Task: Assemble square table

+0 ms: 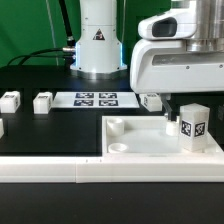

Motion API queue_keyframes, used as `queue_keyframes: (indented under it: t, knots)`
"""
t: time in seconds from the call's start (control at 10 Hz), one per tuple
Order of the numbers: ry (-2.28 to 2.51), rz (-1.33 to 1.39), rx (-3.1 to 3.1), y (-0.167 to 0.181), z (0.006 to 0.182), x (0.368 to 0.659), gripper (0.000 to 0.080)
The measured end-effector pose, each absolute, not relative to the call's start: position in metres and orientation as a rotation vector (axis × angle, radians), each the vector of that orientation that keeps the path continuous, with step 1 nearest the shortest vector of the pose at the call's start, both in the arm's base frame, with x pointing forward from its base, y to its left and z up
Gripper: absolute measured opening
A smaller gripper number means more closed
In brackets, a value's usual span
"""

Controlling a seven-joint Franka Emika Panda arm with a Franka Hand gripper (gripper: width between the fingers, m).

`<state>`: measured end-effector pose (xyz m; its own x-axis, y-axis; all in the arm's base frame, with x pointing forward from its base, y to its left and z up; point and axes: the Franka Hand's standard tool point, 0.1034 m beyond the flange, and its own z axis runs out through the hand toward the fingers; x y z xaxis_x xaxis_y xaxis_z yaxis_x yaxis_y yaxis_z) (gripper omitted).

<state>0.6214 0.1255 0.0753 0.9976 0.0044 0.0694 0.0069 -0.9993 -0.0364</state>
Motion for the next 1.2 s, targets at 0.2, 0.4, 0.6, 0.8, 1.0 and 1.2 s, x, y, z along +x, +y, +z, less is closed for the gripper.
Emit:
queue_keyframes:
  t: [0.2,0.4,0.6,0.8,1.0,1.2]
  knots:
    - [-0.263,-0.102,-3.106,0.1213,0.0773,0.6233,0.0649]
    - [-0.408,-0.105,-3.094,0.1195,0.0774,0.6239,0.0649]
    - [-0.627,-0.129,-3.064,0.1157,0.0757,0.6244,0.0562]
    - [-0.609,-0.126,-3.067,0.1155,0.0753,0.6239,0.0427]
    - [-0.599,-0.126,-3.068,0.1154,0.0751,0.6239,0.0290]
    - [-0.570,-0.126,-3.073,0.1153,0.0751,0.6239,0.0290]
